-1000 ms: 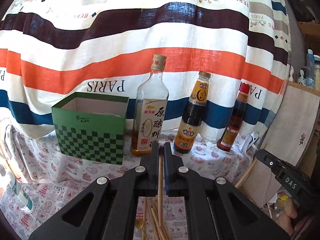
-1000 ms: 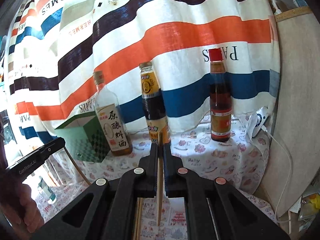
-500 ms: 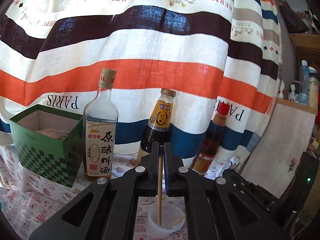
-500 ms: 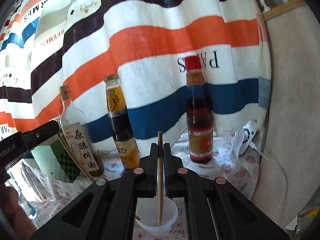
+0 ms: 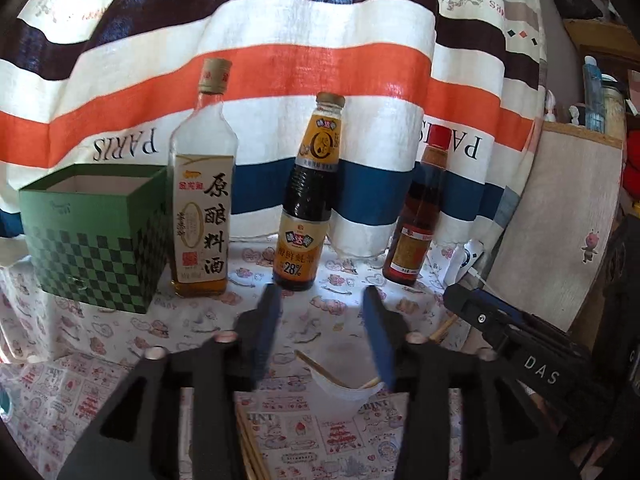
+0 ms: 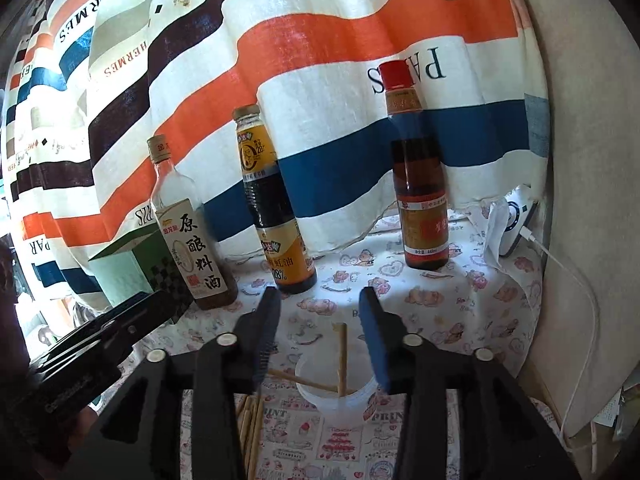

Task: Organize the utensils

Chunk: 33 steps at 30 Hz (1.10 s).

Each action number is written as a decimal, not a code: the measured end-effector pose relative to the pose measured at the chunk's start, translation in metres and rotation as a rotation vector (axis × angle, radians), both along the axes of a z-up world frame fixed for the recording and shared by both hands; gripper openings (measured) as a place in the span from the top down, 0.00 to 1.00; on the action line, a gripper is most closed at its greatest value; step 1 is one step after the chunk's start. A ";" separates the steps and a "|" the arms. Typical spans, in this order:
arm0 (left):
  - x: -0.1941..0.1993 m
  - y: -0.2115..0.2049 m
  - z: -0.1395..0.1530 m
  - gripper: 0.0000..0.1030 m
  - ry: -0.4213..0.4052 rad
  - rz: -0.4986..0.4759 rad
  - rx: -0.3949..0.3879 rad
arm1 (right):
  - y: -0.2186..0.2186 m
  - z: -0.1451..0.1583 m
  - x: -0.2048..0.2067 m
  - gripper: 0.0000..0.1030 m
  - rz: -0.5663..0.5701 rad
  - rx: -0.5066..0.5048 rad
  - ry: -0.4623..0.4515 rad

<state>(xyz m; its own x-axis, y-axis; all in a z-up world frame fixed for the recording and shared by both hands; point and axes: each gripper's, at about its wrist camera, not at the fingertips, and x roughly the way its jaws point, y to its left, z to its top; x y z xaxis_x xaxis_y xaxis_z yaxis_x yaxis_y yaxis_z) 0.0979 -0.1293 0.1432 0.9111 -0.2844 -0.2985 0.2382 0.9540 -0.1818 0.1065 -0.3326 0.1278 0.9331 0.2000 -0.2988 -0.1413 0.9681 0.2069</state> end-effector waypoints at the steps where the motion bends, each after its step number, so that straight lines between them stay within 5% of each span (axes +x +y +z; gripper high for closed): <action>1: -0.008 0.004 0.004 0.45 -0.018 0.010 0.005 | 0.001 0.003 -0.007 0.52 -0.003 -0.007 -0.014; 4: -0.037 0.019 0.014 0.40 -0.066 0.028 0.039 | 0.006 0.012 -0.032 0.48 0.024 -0.018 -0.052; 9: -0.087 0.052 0.012 0.07 -0.144 0.119 0.058 | 0.024 0.007 -0.084 0.40 0.040 -0.049 -0.120; 12: -0.107 0.073 -0.005 0.02 -0.148 0.133 0.044 | 0.031 -0.008 -0.106 0.39 0.007 -0.029 -0.117; 20: -0.106 0.106 -0.056 0.00 -0.104 0.242 0.075 | 0.050 -0.058 -0.097 0.38 0.031 -0.034 -0.010; 33: -0.077 0.132 -0.094 0.00 0.065 0.346 0.018 | 0.074 -0.121 -0.052 0.38 0.124 -0.049 0.254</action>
